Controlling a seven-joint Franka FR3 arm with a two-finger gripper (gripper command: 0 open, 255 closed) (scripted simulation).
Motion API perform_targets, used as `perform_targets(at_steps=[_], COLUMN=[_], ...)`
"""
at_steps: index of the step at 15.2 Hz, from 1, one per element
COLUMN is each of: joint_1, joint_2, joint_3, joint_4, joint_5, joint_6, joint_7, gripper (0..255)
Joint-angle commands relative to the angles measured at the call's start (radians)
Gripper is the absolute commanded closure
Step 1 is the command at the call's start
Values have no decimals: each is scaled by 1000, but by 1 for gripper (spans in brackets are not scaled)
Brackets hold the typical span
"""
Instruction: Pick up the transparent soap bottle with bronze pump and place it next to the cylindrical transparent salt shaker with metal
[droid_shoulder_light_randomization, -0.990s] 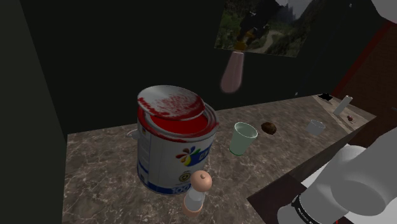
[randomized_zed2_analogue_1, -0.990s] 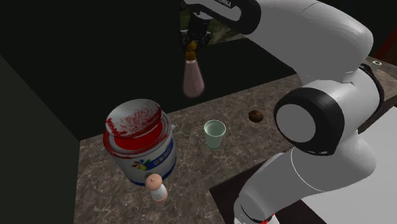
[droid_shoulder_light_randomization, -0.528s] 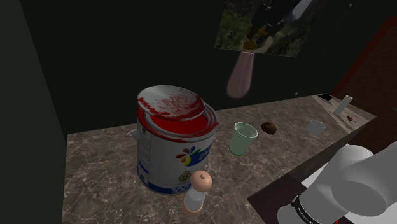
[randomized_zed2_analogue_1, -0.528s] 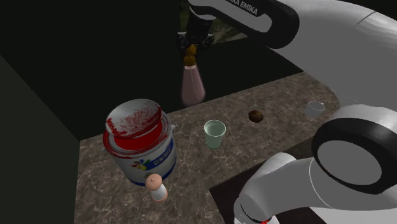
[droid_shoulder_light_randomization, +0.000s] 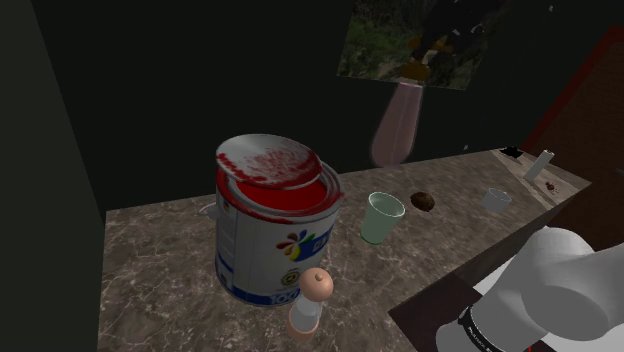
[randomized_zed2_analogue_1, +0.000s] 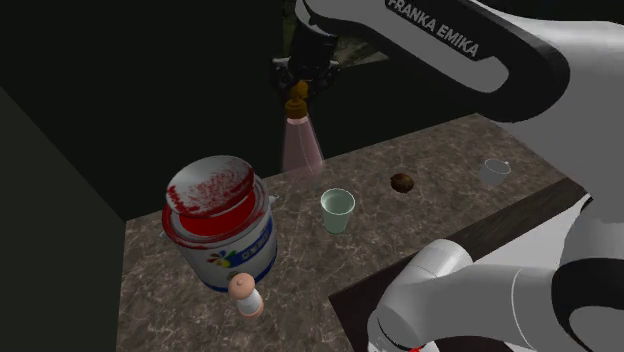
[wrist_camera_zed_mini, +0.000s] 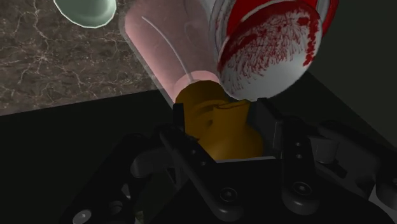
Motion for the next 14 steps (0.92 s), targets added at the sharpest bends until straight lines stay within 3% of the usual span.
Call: perform_targets(at_steps=[1,10,14], joint_1=[6,29,32], joint_2=[-41,-183,-224], joint_3=[33,159,161], joint_4=[-17,-3,-87], joint_5=[9,63,68], joint_6=[-22,-162,-118], joint_7=[39,191,187], gripper=[255,255,255])
